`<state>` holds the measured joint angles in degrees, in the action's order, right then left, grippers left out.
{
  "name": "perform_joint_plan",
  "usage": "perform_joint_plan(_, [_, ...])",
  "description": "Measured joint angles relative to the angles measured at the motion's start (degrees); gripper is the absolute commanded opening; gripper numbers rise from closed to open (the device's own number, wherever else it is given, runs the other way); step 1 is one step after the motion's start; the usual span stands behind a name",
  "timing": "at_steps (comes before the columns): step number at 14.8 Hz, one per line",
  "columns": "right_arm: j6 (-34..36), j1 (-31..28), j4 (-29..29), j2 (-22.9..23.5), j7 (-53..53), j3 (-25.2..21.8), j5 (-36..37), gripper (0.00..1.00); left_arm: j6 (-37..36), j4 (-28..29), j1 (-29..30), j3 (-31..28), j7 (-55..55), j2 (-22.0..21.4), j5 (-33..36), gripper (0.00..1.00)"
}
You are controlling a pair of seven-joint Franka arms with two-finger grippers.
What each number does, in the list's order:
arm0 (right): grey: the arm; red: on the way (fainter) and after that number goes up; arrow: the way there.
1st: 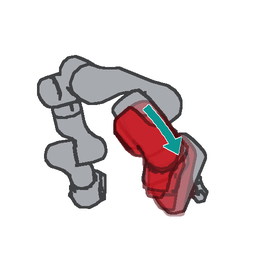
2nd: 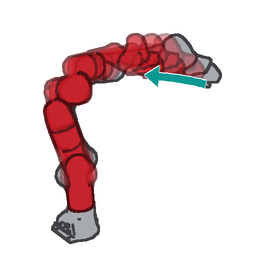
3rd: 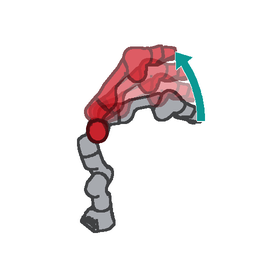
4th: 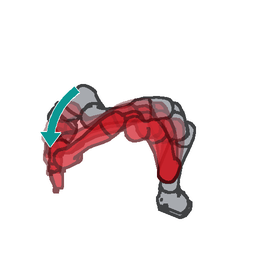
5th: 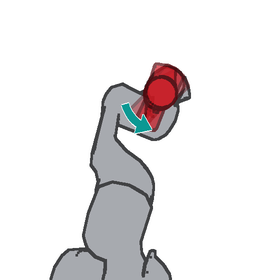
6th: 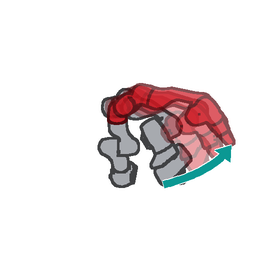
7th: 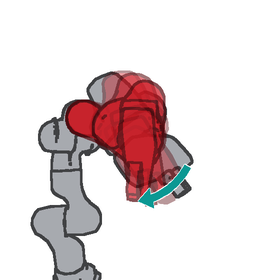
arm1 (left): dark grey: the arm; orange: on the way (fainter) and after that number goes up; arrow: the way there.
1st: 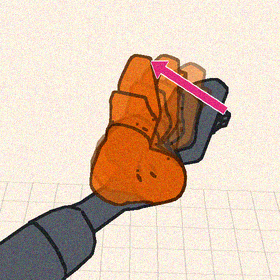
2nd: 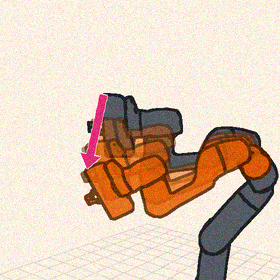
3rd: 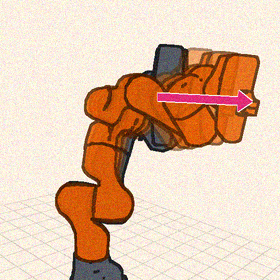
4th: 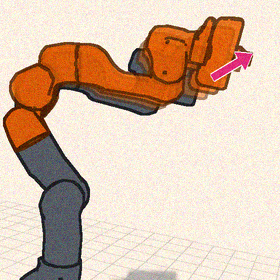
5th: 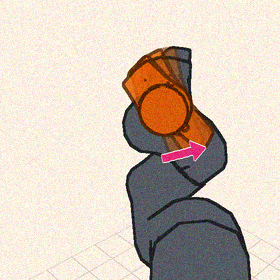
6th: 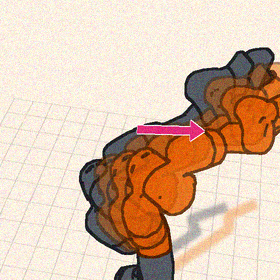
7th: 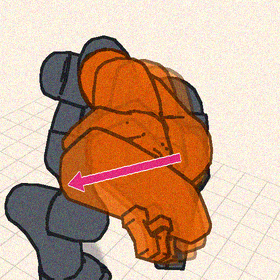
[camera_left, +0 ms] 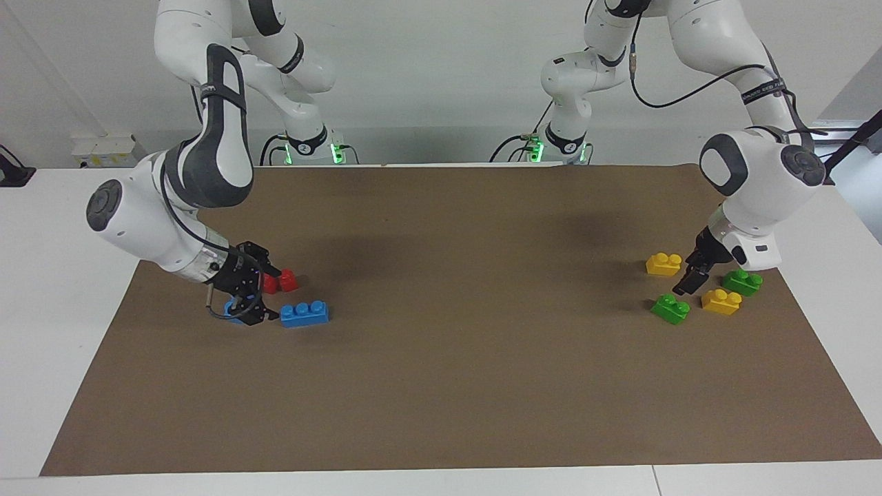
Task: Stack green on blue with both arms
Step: 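Move the left gripper over the green brick while the right gripper reaches the blue brick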
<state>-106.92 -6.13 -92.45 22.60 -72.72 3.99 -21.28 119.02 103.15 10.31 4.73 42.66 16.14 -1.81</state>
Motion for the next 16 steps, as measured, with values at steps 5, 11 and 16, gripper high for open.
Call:
perform_joint_plan(5, [-1.1,0.0,-0.2,1.5,3.4,0.0,0.0,0.97,0.1,-5.5,0.0,0.0,0.9,6.4,0.1,1.0])
perform_joint_plan(11, [-6.1,-0.1,-3.3,2.1,5.9,0.0,-1.9,0.97,2.8,-5.8,0.0,-0.1,3.6,8.9,0.8,1.0])
perform_joint_plan(16, [-8.4,-0.2,-6.2,2.1,8.0,-0.1,-3.2,0.97,5.2,-3.7,0.1,-0.2,4.2,9.8,0.8,1.0])
